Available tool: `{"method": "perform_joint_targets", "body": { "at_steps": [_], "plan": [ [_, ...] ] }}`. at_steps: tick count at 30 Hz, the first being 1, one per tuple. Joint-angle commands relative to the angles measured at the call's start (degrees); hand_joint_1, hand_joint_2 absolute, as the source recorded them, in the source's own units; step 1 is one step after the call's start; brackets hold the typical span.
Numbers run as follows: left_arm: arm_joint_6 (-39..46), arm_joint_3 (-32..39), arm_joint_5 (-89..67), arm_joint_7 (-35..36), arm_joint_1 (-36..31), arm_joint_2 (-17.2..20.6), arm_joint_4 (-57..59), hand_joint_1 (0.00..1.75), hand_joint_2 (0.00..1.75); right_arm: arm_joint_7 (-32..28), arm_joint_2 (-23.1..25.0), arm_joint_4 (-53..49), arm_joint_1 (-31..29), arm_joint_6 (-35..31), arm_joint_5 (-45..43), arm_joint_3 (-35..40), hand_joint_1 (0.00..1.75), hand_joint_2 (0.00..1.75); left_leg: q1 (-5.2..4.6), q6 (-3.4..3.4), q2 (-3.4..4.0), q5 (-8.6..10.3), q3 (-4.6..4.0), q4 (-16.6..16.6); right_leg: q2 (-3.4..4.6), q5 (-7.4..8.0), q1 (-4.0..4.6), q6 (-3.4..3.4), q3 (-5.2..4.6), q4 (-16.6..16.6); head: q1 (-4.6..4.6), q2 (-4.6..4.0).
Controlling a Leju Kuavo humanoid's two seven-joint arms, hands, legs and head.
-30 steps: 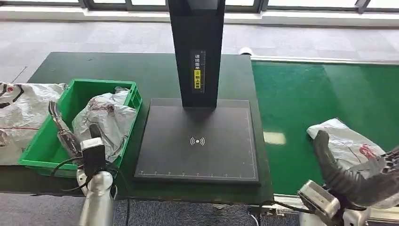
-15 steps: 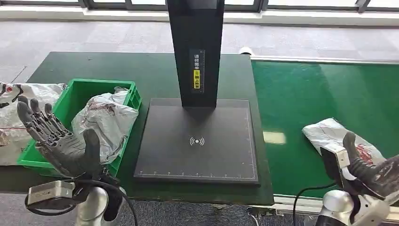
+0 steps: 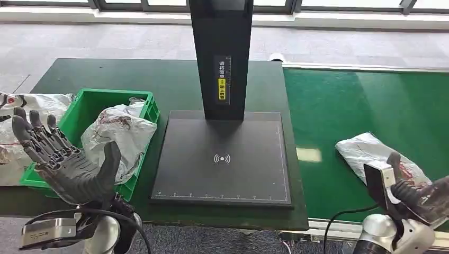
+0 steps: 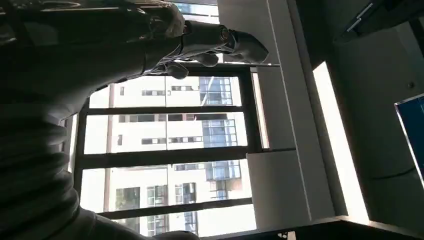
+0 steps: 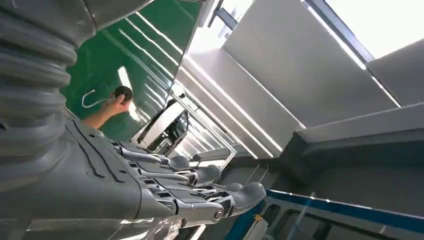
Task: Moved the parcel from conveyor to table for the left to box.
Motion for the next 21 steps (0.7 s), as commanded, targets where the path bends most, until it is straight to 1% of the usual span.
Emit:
{"method": "perform_joint_targets", "body": {
  "at_steps": [1, 2, 4, 5, 6, 8, 12, 13, 14, 15, 16, 17, 18, 19, 21],
  "plan": [
    [-25.1, 3.88, 9.28, 0.3, 2.02, -2.53, -6.06, 0.0, 1.75, 8.75, -1.24, 15.08, -11.14, -0.05, 16.66, -21.2, 0.0, 1.75, 0.11, 0.05, 0.1, 0.0, 0.09, -0.07, 0.13, 0.1, 0.11, 0.02, 0.14, -0.22, 0.02, 0.0],
    [-25.1, 3.88, 9.28, 0.3, 2.02, -2.53, -6.06, 0.0, 1.75, 8.75, -1.24, 15.08, -11.14, -0.05, 16.66, -21.2, 0.0, 1.75, 0.08, 0.03, 0.05, -0.01, 0.1, -0.05, 0.08, 0.05, 0.08, 0.01, 0.15, -0.15, 0.0, 0.0],
    [-25.1, 3.88, 9.28, 0.3, 2.02, -2.53, -6.06, 0.0, 1.75, 8.75, -1.24, 15.08, -11.14, -0.05, 16.66, -21.2, 0.0, 1.75, 0.03, 0.05, 0.2, 0.04, 0.11, -0.09, 0.25, 0.12, 0.04, 0.05, 0.04, -0.18, 0.0, 0.0],
    [-25.1, 3.88, 9.28, 0.3, 2.02, -2.53, -6.06, 0.0, 1.75, 8.75, -1.24, 15.08, -11.14, -0.05, 16.66, -21.2, 0.0, 1.75, 0.02, 0.07, 0.01, 0.06, 0.05, -0.09, 0.09, 0.09, -0.01, 0.08, 0.08, -0.17, 0.02, 0.0],
    [-25.1, 3.88, 9.28, 0.3, 2.02, -2.53, -6.06, 0.0, 1.75, 8.75, -1.24, 15.08, -11.14, -0.05, 16.66, -21.2, 0.0, 1.75, 0.03, 0.09, 0.01, 0.03, 0.01, -0.02, 0.0, 0.05, -0.03, 0.07, 0.07, -0.07, 0.02, 0.0],
    [-25.1, 3.88, 9.28, 0.3, 2.02, -2.53, -6.06, 0.0, 1.75, 8.75, -1.24, 15.08, -11.14, -0.05, 16.66, -21.2, 0.0, 1.75, 0.02, 0.07, 0.18, 0.01, 0.05, -0.07, 0.19, 0.1, -0.08, 0.05, 0.02, -0.1, 0.0, 0.0],
    [-25.1, 3.88, 9.28, 0.3, 2.02, -2.53, -6.06, 0.0, 1.75, 8.75, -1.24, 15.08, -11.14, -0.05, 16.66, -21.2, 0.0, 1.75, -0.02, 0.08, 0.03, 0.03, 0.03, -0.06, 0.11, 0.07, -0.06, 0.06, 0.01, -0.08, 0.0, 0.0],
    [-26.9, 4.4, 8.67, 0.3, 2.71, -3.79, -6.39, 0.0, 1.75, 7.47, -3.81, 19.51, -13.14, -0.05, 17.52, -25.15, 0.0, 1.75, 0.01, 0.08, 0.05, 0.05, 0.06, -0.11, 0.12, 0.1, -0.03, 0.05, 0.06, -0.16, 0.0, 0.0],
    [-29.45, 5.25, 8.68, 0.3, 3.24, -4.74, -6.18, 0.0, 1.75, 10.68, -5.71, 24.84, -14.49, -0.05, 21.96, -27.2, 0.0, 1.75, 0.01, 0.08, 0.08, 0.04, 0.04, -0.1, 0.15, 0.1, -0.02, 0.06, 0.04, -0.15, 0.0, 0.0],
    [-33.06, 6.69, 9.04, 0.3, 3.8, -6.14, -6.02, 0.0, 1.75, 10.11, -6.88, 26.88, -16.28, -0.05, 20.13, -30.46, 0.0, 1.75, 0.01, 0.1, 0.08, 0.01, 0.06, -0.06, 0.14, 0.09, 0.0, 0.09, 0.08, -0.14, 0.0, 0.0],
    [-34.2, 7.34, 8.97, 0.3, 4.16, -7.09, -5.89, 0.0, 1.75, 11.48, -7.92, 27.52, -17.07, -0.05, 22.21, -32.92, 0.0, 1.75, 0.03, 0.12, 0.1, 0.04, 0.12, -0.12, 0.17, 0.14, 0.02, 0.1, 0.14, -0.25, 0.0, 0.0],
    [-34.17, 7.46, 8.23, 0.3, 4.55, -7.77, -5.3, 0.0, 1.75, 14.49, -9.86, 30.56, -17.52, -0.05, 23.99, -34.14, 0.0, 0.0, 0.03, 0.11, 0.08, 0.02, 0.09, -0.07, 0.15, 0.1, 0.01, 0.09, 0.1, -0.16, 0.0, 0.0],
    [-34.38, 7.36, 8.36, 0.3, 4.68, -7.89, -4.91, 0.0, 1.75, 15.34, -10.4, 31.3, -17.56, -0.05, 24.47, -34.62, 0.0, 0.0, 0.02, 0.15, -0.02, 0.07, 0.09, -0.12, 0.06, 0.13, 0.0, 0.12, 0.16, -0.25, 0.0, 0.0],
    [-34.93, 7.41, 8.42, 0.3, 4.91, -8.14, -4.31, 0.0, 1.75, 18.63, -11.67, 33.57, -17.44, -0.05, 26.35, -34.68, 0.0, 0.0, -0.01, 0.14, -0.05, 0.05, 0.1, -0.09, 0.02, 0.08, -0.06, 0.12, 0.15, -0.18, 0.0, 0.0],
    [-35.82, 7.81, 8.17, 0.3, 5.19, -8.58, -3.53, 0.0, 1.75, 21.63, -13.17, 36.31, -16.86, -0.05, 26.69, -33.81, 0.0, 0.0, -0.02, 0.16, -0.1, 0.08, 0.09, -0.13, -0.05, 0.11, -0.12, 0.12, 0.18, -0.24, 0.02, 0.0]
  ]
}}
